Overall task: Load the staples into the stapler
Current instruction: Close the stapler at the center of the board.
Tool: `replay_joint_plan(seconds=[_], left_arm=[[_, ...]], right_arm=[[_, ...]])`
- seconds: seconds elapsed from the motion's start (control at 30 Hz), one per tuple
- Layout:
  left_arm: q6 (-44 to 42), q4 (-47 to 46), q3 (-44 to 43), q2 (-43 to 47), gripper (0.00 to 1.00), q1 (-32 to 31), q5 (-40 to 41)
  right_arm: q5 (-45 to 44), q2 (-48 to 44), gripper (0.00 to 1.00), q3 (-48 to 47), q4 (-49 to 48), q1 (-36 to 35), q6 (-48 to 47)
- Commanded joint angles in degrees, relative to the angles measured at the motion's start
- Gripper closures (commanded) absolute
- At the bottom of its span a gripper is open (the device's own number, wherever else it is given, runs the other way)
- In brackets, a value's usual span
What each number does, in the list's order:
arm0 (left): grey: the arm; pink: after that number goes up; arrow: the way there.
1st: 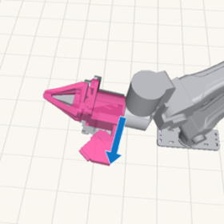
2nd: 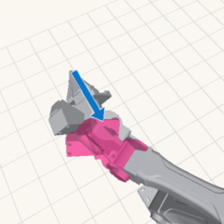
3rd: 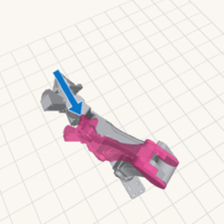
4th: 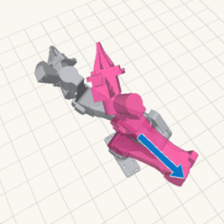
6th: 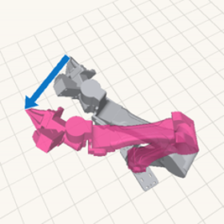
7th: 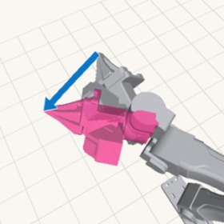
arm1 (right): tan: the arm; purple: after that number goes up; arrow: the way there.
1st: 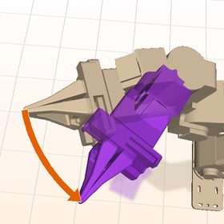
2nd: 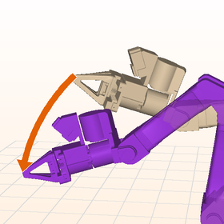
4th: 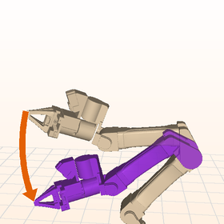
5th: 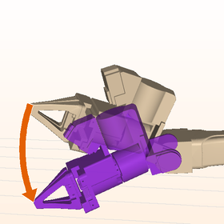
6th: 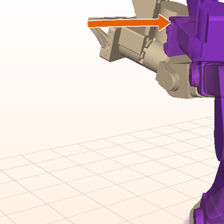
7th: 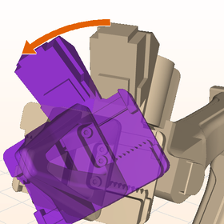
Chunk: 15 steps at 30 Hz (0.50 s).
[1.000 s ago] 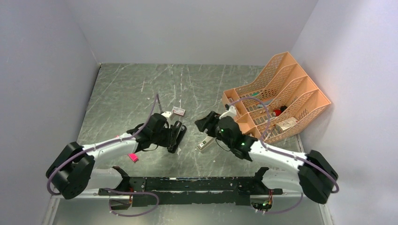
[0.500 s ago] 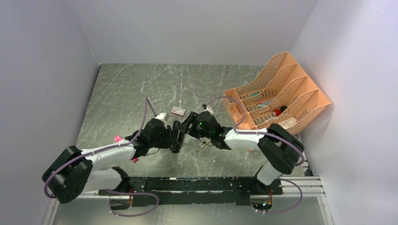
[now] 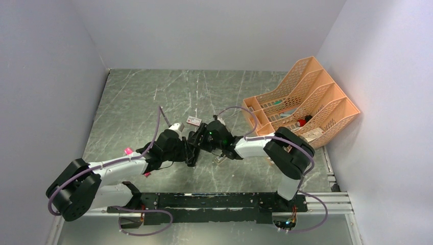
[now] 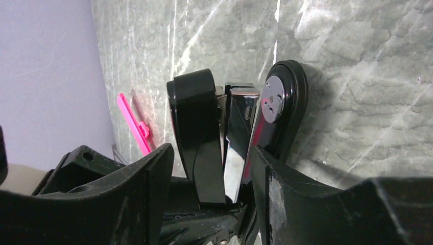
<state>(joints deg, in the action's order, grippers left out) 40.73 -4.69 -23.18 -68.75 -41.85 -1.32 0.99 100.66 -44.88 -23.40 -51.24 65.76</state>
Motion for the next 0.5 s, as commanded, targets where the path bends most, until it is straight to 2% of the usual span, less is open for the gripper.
replay_joint_plan(seconds=[0.0, 0.3, 0.33, 0.37, 0.47], left_arm=[[-1.00, -1.04, -0.39, -0.63, 0.93, -0.57, 0.69], [-1.51, 1.87, -1.95, -0.60, 0.93, -0.61, 3.30], [-1.65, 2.29, -2.30, -0.53, 0.93, -0.63, 3.49], [-1.89, 2.73, -2.83, -0.63, 0.93, -0.60, 3.68], [-2.65, 5.33, -5.04, -0.92, 0.93, -0.60, 5.05]], right_arm=[[1.33, 2.18, 0.42, -0.99, -0.85, -0.36, 0.60], [-0.22, 1.04, 0.79, 0.28, -1.33, -0.59, -1.77], [0.16, 1.15, 0.80, 0.39, -1.76, -0.60, -1.73], [0.46, 1.17, 0.77, 0.45, -2.08, -0.56, -1.65], [-0.74, -1.23, 0.48, 1.29, -1.79, -0.52, -2.39]])
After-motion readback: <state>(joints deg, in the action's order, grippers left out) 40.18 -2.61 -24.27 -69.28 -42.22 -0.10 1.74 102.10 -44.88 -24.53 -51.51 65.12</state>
